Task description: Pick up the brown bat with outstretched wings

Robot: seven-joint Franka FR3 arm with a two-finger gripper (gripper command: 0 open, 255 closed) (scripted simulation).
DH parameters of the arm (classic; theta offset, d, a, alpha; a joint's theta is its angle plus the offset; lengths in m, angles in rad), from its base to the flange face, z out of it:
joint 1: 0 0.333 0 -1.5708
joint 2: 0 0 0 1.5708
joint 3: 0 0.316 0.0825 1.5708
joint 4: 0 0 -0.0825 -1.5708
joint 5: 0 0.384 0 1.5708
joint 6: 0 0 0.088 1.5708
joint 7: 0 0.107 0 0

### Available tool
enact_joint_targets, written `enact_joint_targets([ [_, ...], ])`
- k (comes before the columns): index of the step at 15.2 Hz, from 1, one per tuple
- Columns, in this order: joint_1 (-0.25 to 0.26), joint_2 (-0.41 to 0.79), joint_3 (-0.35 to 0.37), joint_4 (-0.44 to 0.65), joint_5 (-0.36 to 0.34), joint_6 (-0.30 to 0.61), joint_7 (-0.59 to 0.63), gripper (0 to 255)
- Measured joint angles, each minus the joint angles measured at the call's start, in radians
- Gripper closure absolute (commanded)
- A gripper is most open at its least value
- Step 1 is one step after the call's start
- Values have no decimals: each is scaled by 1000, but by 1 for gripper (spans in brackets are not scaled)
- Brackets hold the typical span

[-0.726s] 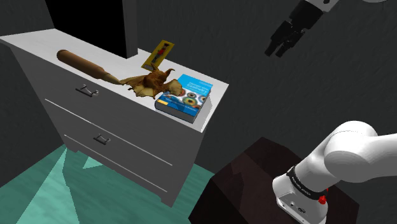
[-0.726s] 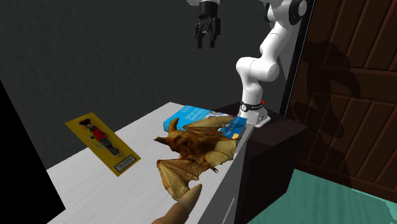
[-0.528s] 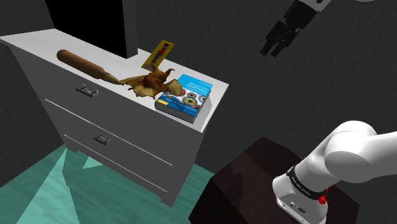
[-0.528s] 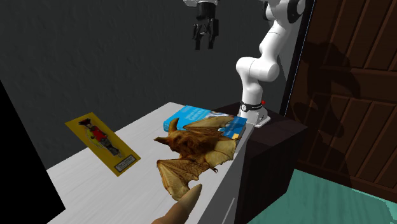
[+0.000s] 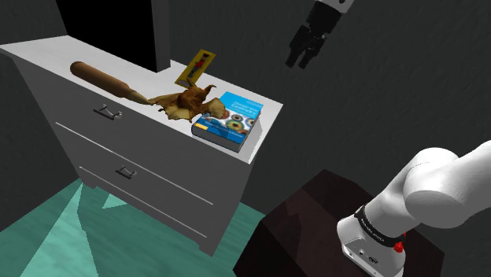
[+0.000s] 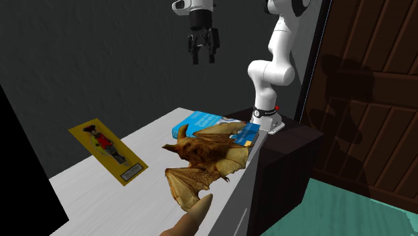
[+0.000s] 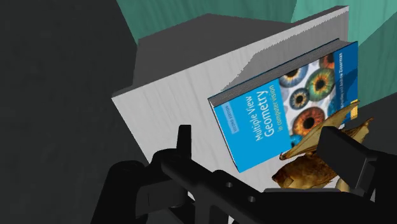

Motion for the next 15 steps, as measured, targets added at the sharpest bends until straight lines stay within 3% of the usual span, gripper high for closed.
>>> enact_joint_targets([
  [7,51,282,13,208,64,-2,-72,0],
  [15,94,620,58,550,118,-85,-115,0],
])
